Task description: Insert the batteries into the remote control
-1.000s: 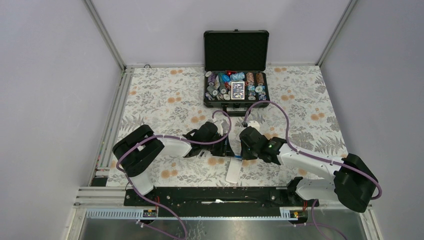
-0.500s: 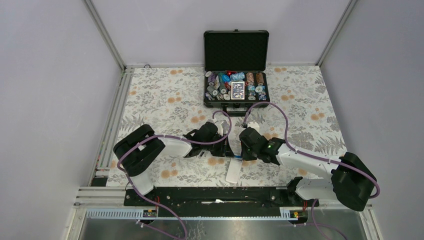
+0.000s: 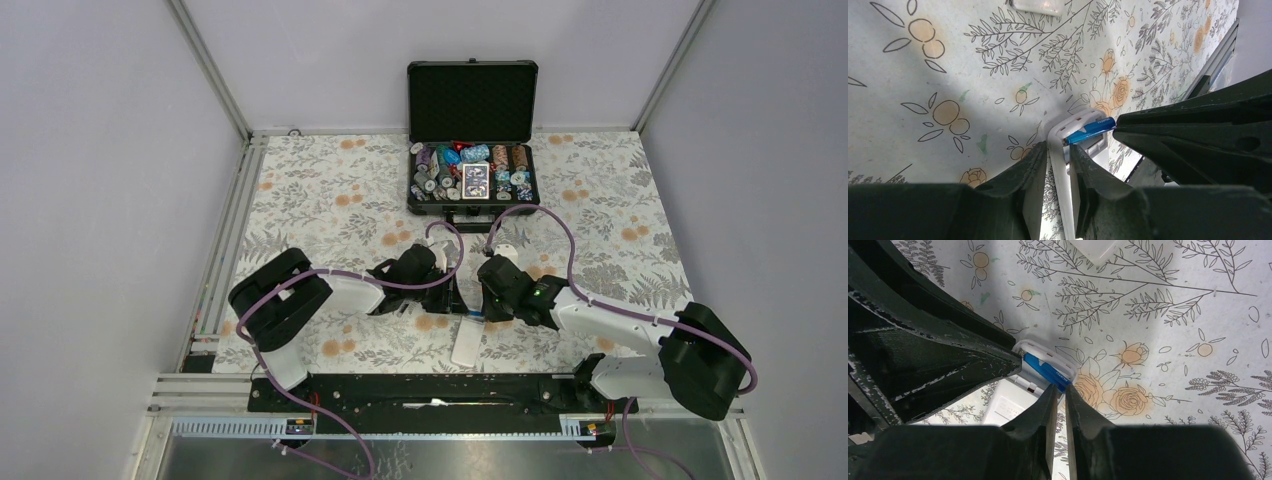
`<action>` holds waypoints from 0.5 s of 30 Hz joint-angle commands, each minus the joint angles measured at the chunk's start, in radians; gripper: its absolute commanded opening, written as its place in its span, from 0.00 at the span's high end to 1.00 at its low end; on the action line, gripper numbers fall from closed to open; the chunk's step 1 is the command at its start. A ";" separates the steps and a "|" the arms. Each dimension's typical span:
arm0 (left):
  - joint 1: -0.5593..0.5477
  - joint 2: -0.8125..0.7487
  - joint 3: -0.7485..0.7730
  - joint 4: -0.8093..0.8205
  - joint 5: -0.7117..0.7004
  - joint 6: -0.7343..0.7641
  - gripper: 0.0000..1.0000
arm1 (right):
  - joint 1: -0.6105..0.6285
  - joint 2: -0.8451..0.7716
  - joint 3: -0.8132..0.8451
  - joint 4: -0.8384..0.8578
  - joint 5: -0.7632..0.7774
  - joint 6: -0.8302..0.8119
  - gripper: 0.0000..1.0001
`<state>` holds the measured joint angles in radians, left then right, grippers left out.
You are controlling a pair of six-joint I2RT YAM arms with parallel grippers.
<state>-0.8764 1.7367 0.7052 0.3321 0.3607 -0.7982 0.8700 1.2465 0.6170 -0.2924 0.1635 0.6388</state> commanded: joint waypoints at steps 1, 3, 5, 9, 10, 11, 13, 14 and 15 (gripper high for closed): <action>0.004 0.010 0.009 0.052 0.022 -0.005 0.73 | -0.008 0.015 -0.001 0.029 0.001 0.019 0.82; 0.004 0.010 0.007 0.053 0.023 -0.006 0.74 | -0.008 0.017 -0.007 0.045 -0.006 0.019 0.83; 0.004 0.009 0.007 0.053 0.024 -0.006 0.74 | -0.008 0.023 -0.009 0.055 -0.012 0.022 0.84; 0.004 0.007 0.005 0.053 0.027 -0.003 0.76 | -0.008 0.039 -0.001 0.055 -0.016 0.021 0.86; 0.004 0.006 0.005 0.053 0.026 -0.003 0.76 | -0.008 0.041 0.000 0.056 -0.017 0.021 0.86; 0.004 0.007 0.005 0.053 0.027 -0.003 0.76 | -0.008 0.043 0.001 0.056 -0.018 0.020 0.86; 0.004 0.009 0.006 0.053 0.028 -0.001 0.77 | -0.009 0.048 0.003 0.055 -0.018 0.018 0.87; 0.004 0.010 0.007 0.053 0.029 -0.001 0.77 | -0.009 0.051 0.004 0.056 -0.020 0.017 0.87; 0.004 0.012 0.007 0.053 0.029 -0.001 0.78 | -0.009 0.055 0.006 0.055 -0.023 0.017 0.88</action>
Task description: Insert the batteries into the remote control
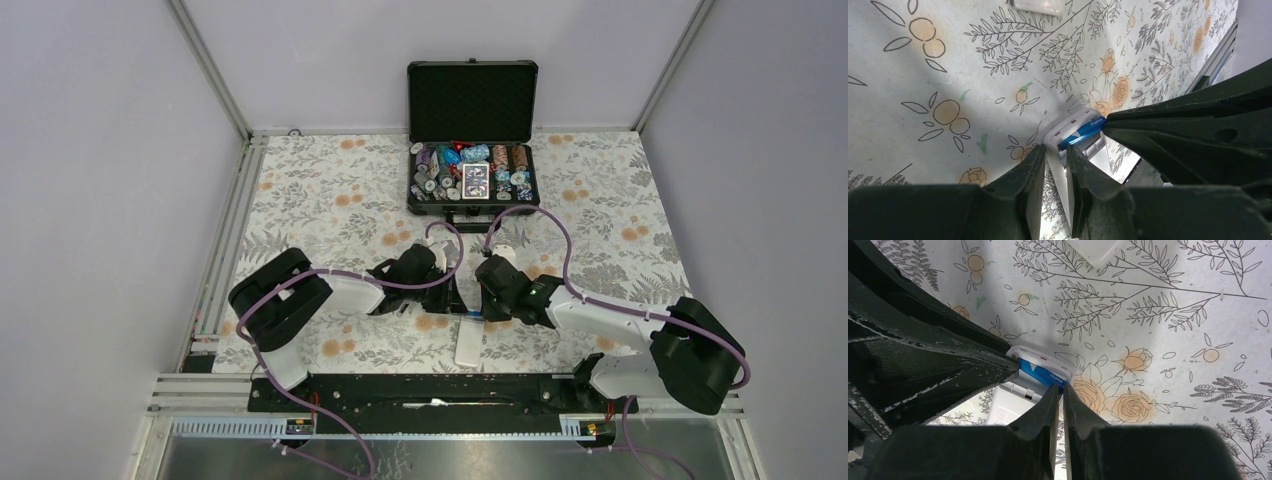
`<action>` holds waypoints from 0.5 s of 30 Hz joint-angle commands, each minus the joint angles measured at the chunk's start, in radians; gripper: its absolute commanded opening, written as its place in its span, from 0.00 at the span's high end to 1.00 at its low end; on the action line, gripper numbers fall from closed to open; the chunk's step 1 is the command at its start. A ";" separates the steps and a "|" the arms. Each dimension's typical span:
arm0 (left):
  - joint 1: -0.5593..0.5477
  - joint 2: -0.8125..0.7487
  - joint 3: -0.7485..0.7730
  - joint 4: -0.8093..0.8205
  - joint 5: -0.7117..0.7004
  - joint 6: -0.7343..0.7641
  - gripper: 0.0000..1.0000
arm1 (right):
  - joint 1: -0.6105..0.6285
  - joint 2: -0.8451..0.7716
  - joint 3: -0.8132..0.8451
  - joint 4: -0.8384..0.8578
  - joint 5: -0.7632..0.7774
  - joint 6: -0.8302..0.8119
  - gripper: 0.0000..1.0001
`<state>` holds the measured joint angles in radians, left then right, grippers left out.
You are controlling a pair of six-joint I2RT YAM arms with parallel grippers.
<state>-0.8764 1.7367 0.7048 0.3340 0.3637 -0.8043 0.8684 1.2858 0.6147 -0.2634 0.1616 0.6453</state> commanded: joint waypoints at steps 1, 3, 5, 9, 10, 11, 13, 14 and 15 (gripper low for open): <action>0.005 0.012 0.009 0.051 0.027 0.006 0.78 | -0.008 0.019 0.010 0.026 -0.023 0.010 0.88; 0.005 0.013 0.009 0.051 0.028 0.007 0.80 | -0.007 0.023 0.012 0.027 -0.026 0.008 0.88; 0.004 0.013 0.010 0.050 0.027 0.009 0.81 | -0.007 0.028 0.014 0.029 -0.030 0.006 0.89; 0.004 0.017 0.013 0.045 0.029 0.014 0.86 | -0.007 0.036 0.007 0.057 -0.050 0.008 0.89; 0.004 0.016 0.013 0.044 0.028 0.014 0.87 | -0.007 0.041 0.007 0.059 -0.053 0.008 0.90; 0.003 0.015 0.013 0.043 0.028 0.014 0.87 | -0.006 0.046 0.008 0.059 -0.055 0.007 0.90; 0.004 0.015 0.013 0.043 0.029 0.016 0.88 | -0.007 0.061 0.012 0.059 -0.060 -0.001 0.92; 0.003 0.014 0.014 0.043 0.029 0.016 0.88 | -0.007 0.070 0.014 0.057 -0.062 -0.007 0.93; 0.003 0.013 0.013 0.043 0.030 0.016 0.88 | -0.008 0.078 0.015 0.056 -0.064 -0.010 0.94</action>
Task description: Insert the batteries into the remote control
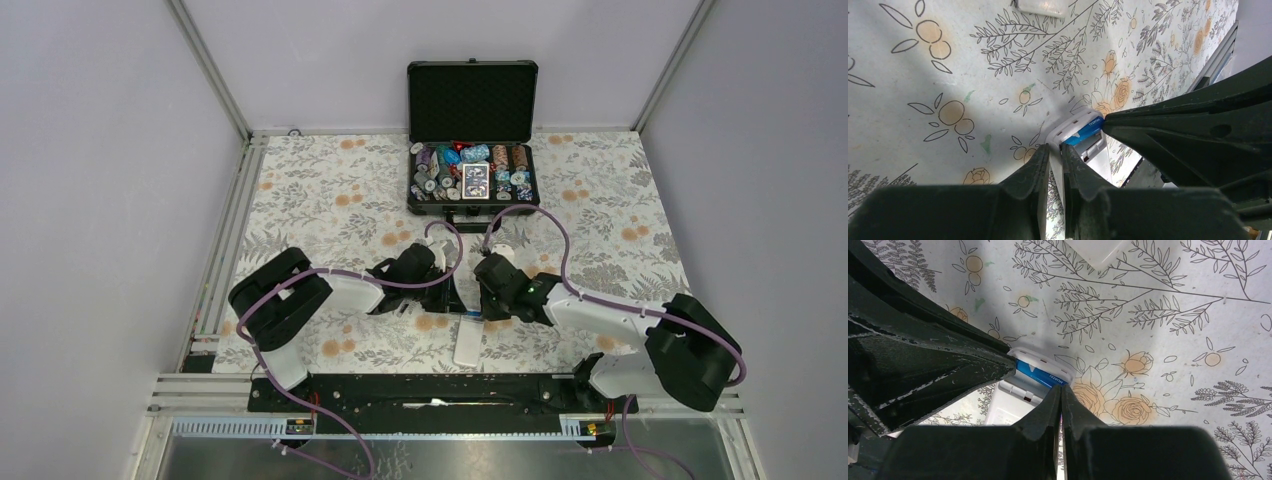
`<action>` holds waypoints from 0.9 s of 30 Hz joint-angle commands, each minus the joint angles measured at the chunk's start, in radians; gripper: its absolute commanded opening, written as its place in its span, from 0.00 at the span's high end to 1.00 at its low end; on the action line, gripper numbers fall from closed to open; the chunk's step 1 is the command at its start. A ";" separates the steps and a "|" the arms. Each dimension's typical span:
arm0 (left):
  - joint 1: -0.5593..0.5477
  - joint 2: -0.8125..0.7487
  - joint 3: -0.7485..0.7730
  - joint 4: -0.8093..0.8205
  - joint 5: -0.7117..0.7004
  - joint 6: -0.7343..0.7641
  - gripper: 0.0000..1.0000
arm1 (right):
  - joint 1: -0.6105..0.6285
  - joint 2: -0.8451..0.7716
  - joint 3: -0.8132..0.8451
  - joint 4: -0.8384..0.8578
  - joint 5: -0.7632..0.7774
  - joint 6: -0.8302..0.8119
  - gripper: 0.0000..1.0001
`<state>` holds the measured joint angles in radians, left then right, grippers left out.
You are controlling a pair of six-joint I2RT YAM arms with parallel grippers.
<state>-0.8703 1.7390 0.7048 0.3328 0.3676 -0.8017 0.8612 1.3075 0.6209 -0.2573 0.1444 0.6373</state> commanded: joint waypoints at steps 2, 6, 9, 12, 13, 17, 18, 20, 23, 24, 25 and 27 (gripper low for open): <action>-0.003 0.010 0.013 0.045 0.027 0.013 0.88 | 0.000 0.075 0.012 0.050 -0.059 -0.009 0.94; -0.003 0.008 0.013 0.047 0.030 0.011 0.89 | 0.000 0.106 0.022 0.042 -0.084 -0.029 0.96; -0.002 0.010 0.013 0.049 0.034 0.005 0.89 | 0.001 0.138 0.040 0.010 -0.089 -0.049 0.98; -0.002 0.008 0.010 0.055 0.034 0.000 0.89 | 0.001 0.161 0.049 -0.014 -0.087 -0.065 0.99; -0.002 0.007 0.009 0.056 0.034 -0.002 0.89 | 0.001 0.170 0.051 -0.023 -0.083 -0.069 0.99; -0.002 0.005 0.005 0.064 0.038 -0.008 0.89 | 0.001 0.190 0.066 -0.057 -0.049 -0.077 1.00; -0.002 0.004 0.003 0.065 0.038 -0.009 0.89 | 0.001 0.185 0.068 -0.061 -0.035 -0.074 1.00; -0.002 0.000 -0.002 0.069 0.039 -0.011 0.88 | 0.001 0.161 0.071 -0.061 -0.017 -0.069 1.00; -0.002 -0.012 -0.010 0.068 0.034 -0.011 0.86 | 0.000 0.113 0.078 -0.060 0.020 -0.062 0.98; -0.002 -0.016 -0.011 0.064 0.033 -0.011 0.85 | 0.001 0.095 0.081 -0.063 0.031 -0.065 0.97; -0.002 -0.022 -0.011 0.059 0.031 -0.008 0.83 | 0.001 0.073 0.087 -0.069 0.046 -0.067 0.96; -0.002 -0.037 -0.007 0.042 0.027 -0.001 0.79 | 0.001 0.026 0.098 -0.090 0.080 -0.073 0.94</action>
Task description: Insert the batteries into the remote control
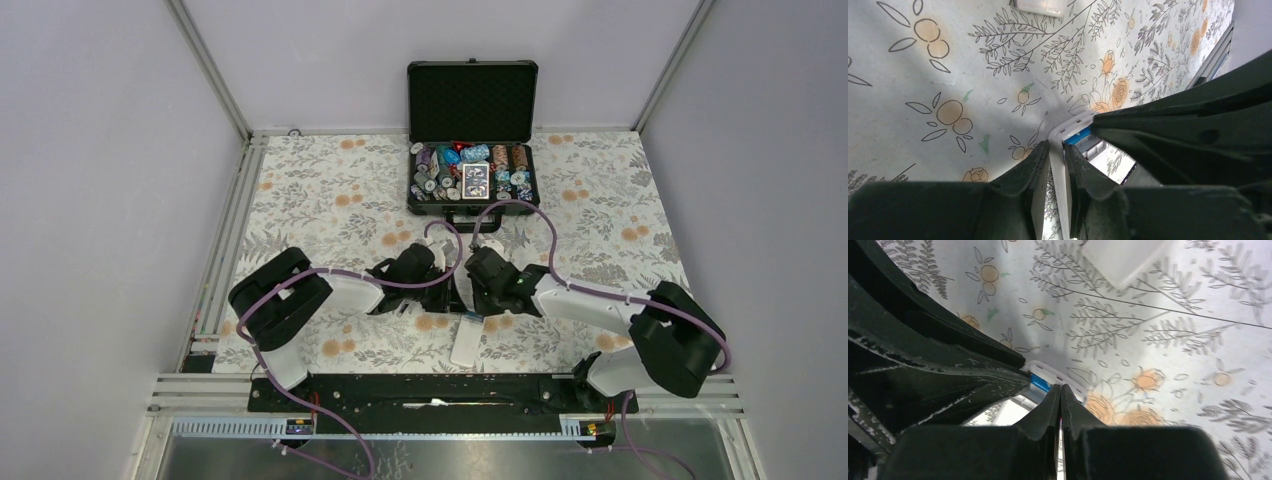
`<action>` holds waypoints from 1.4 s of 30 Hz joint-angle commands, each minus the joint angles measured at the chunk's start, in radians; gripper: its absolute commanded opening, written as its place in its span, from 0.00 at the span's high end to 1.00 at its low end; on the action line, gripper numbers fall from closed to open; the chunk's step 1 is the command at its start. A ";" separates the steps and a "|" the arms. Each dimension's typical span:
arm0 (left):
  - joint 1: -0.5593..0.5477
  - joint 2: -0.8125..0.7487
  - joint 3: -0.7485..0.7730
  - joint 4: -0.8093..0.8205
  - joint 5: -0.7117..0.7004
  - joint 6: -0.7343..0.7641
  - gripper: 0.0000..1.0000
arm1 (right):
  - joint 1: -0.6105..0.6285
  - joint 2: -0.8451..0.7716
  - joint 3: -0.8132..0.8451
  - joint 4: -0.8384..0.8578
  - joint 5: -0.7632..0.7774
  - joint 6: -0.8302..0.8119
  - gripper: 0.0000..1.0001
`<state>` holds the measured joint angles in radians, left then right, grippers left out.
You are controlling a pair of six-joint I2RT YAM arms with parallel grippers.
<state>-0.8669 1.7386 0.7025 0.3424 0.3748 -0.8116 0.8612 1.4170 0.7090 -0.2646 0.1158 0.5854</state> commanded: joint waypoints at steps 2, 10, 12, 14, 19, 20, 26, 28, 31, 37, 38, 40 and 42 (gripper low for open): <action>-0.006 -0.058 -0.001 0.010 0.012 0.021 0.73 | 0.001 -0.140 0.013 -0.099 0.134 -0.029 0.90; -0.005 -0.158 -0.006 -0.074 -0.038 0.057 0.57 | 0.001 -0.274 -0.054 -0.149 -0.027 -0.046 0.97; -0.005 -0.191 -0.016 -0.088 -0.053 0.063 0.55 | 0.000 -0.275 -0.093 -0.142 -0.106 -0.039 1.00; -0.006 -0.223 -0.031 -0.097 -0.065 0.063 0.53 | 0.002 -0.285 -0.137 -0.140 -0.165 -0.027 1.00; -0.006 -0.307 -0.087 -0.111 -0.101 0.056 0.49 | 0.029 -0.337 -0.197 -0.148 -0.213 0.016 1.00; -0.006 -0.321 -0.097 -0.115 -0.106 0.055 0.49 | 0.039 -0.343 -0.203 -0.153 -0.216 0.026 1.00; -0.006 -0.411 -0.157 -0.128 -0.139 0.050 0.48 | 0.164 -0.279 -0.230 -0.085 -0.211 0.106 1.00; -0.006 -0.450 -0.176 -0.135 -0.156 0.046 0.47 | 0.205 -0.230 -0.221 -0.042 -0.208 0.129 1.00; -0.006 -0.497 -0.207 -0.142 -0.177 0.038 0.46 | 0.230 -0.167 -0.222 0.036 -0.200 0.153 1.00; -0.005 -0.566 -0.254 -0.161 -0.207 0.027 0.45 | 0.232 -0.069 -0.171 0.201 -0.143 0.166 1.00; -0.006 -0.572 -0.259 -0.161 -0.209 0.024 0.45 | 0.232 -0.046 -0.153 0.212 -0.128 0.162 1.00; -0.006 -0.583 -0.264 -0.166 -0.213 0.022 0.45 | 0.231 0.006 -0.114 0.233 -0.079 0.154 1.00; -0.006 -0.595 -0.267 -0.175 -0.223 0.022 0.45 | 0.230 0.054 -0.076 0.248 -0.033 0.148 1.00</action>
<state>-0.8696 1.1828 0.4438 0.1562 0.1928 -0.7837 1.0866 1.3876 0.5686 -0.0807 -0.0586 0.7425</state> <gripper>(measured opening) 0.546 0.014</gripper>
